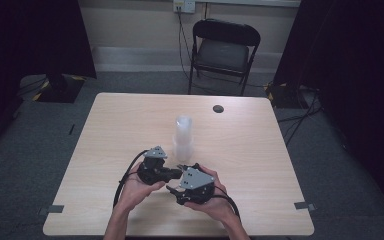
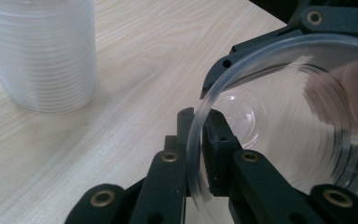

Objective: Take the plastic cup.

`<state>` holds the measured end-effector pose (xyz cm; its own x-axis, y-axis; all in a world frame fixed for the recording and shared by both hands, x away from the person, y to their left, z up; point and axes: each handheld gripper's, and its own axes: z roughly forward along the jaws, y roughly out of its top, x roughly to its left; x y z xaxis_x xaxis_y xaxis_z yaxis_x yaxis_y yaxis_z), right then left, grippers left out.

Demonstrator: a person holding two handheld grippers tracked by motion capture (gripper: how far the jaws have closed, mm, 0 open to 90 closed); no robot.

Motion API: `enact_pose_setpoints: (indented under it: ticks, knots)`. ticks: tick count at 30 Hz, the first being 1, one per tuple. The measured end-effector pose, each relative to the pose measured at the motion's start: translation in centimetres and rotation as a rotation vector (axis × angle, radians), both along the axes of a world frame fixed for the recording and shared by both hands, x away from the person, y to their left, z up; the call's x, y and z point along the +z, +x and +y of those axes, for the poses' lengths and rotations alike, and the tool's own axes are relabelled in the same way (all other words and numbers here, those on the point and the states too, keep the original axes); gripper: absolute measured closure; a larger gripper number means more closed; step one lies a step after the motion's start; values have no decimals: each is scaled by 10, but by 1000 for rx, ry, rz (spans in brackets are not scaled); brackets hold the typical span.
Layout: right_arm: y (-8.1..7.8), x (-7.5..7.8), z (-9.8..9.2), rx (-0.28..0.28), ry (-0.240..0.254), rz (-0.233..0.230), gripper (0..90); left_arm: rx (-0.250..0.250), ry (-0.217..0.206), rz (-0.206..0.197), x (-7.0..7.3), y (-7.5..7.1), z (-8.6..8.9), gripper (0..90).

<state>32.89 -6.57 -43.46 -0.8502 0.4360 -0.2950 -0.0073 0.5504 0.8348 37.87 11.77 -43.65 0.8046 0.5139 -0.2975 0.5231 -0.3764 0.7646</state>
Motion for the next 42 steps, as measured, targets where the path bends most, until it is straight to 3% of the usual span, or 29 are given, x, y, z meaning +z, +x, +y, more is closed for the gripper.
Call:
enact_pose_setpoints:
  ticks: [12,22,29,42]
  knots:
    - [2,1,-2,-3,17,-8,299,35,-8,-14,2,-1,2,779]
    - [6,1,-7,-29,37,18,297,47,-36,-20,3,-2,4,727]
    - [9,-1,-11,-41,54,38,297,43,-43,-43,5,-4,7,705]
    - [12,-3,-19,-81,97,80,295,101,-117,-115,7,-12,18,687]
